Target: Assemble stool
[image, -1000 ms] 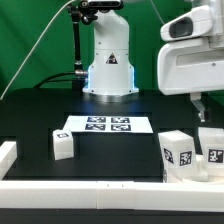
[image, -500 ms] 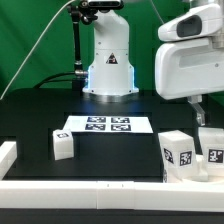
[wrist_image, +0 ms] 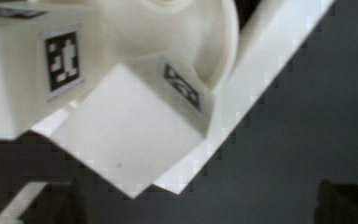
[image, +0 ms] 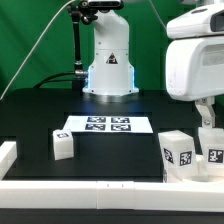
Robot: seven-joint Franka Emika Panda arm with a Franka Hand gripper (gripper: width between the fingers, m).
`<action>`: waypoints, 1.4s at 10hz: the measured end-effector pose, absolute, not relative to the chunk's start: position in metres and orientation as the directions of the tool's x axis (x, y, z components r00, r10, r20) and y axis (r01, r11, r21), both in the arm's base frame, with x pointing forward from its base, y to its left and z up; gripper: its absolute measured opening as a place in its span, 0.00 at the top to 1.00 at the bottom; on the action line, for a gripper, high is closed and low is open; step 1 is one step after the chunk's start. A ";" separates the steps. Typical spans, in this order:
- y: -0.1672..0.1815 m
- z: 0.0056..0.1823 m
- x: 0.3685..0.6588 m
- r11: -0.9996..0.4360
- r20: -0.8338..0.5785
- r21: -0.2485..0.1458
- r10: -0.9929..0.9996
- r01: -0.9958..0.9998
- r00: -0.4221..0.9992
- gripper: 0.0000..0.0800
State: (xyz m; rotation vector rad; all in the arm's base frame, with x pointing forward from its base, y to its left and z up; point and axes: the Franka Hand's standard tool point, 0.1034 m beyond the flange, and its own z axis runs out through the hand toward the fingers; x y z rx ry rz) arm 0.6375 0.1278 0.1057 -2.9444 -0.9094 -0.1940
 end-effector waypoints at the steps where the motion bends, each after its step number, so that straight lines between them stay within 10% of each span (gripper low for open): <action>1: 0.127 0.105 0.638 -0.785 0.137 -0.001 0.613 0.619 0.778 0.19; 9: 0.111 0.079 0.634 -0.293 0.029 0.079 0.956 0.953 0.292 0.19; 13: 0.111 0.077 0.633 -0.314 0.029 0.076 0.949 0.946 0.313 0.20; 14: 0.110 0.077 0.633 -0.315 0.029 0.076 0.949 0.946 0.314 0.41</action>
Offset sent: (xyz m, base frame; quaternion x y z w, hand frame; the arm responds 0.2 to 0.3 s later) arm 0.0071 0.0043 -0.0046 -0.0141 0.0057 -0.2434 0.9698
